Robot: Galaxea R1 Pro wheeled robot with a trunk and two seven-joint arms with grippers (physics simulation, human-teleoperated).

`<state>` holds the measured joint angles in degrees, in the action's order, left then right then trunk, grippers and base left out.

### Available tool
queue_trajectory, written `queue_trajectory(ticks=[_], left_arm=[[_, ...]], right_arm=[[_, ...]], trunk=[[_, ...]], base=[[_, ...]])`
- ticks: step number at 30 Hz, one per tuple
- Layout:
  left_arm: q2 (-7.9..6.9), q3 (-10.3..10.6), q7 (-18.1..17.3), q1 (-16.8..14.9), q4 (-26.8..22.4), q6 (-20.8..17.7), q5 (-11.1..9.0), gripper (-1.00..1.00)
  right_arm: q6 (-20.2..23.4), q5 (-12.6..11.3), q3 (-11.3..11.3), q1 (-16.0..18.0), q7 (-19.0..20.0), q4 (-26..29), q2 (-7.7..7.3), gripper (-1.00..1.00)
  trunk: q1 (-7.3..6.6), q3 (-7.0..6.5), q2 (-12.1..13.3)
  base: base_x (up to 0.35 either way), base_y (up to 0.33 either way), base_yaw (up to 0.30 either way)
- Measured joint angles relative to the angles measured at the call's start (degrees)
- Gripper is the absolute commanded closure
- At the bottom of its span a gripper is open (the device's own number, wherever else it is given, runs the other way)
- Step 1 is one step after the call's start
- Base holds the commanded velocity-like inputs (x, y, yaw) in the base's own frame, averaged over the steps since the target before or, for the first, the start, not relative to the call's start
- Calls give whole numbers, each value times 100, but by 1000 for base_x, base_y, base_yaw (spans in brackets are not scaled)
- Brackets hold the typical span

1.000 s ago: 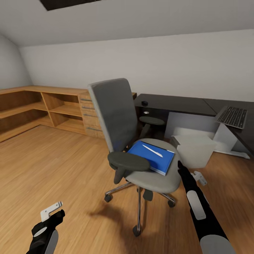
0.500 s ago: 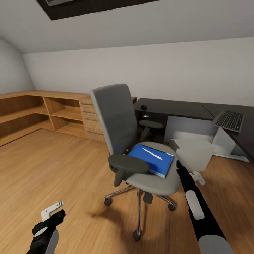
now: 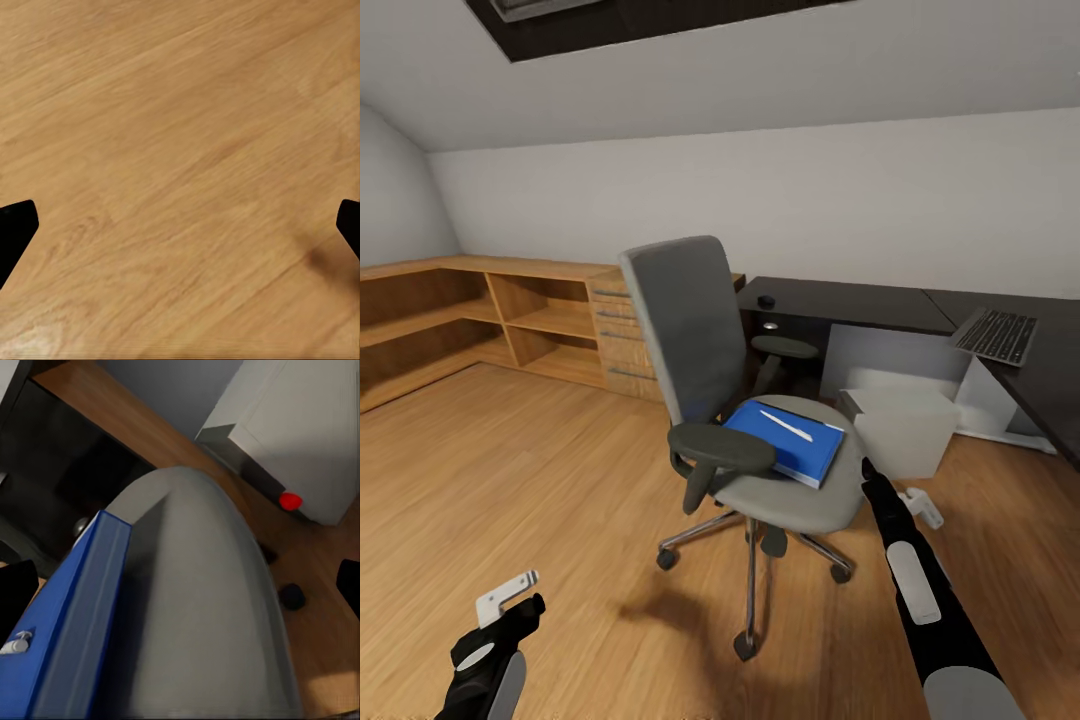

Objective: In the bedroom, organize the workspace by keeping the computer under the desk, ensuring the monitor is on the desk, placing the keyboard on the desk next to the monitor, placing the mouse on the desk next to the keyboard, moving the folder from the swivel chair onto the desk next to the mouse, stacking the notebook on top of the folder with the pen on top of the notebook, and positioning the swivel chair next to the desk.

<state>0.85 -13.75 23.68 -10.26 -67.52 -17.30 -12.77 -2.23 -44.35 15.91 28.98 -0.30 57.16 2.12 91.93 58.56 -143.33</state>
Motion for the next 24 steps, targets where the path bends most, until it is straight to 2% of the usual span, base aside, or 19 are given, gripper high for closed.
queue_trajectory(ticks=[3,8,12,24], left_arm=[[0,0,0,0,-2,0,0,-100],[0,0,0,0,-3,0,0,-100],[0,0,0,0,-3,0,0,-100],[0,0,0,0,-5,0,0,-100]], right_arm=[[2,-97,2,0,-1,-3,-2,-100],[5,-470,-1,0,3,-69,-24,-100],[6,-659,-2,0,12,-121,-36,-100],[72,-761,-8,-8,17,-145,-20,-100]], trunk=[[-1,0,0],[-1,0,0],[-1,0,0],[-1,0,0]], base=[[-50,-11,0],[-18,-4,0],[-6,-1,0],[-1,0,0]])
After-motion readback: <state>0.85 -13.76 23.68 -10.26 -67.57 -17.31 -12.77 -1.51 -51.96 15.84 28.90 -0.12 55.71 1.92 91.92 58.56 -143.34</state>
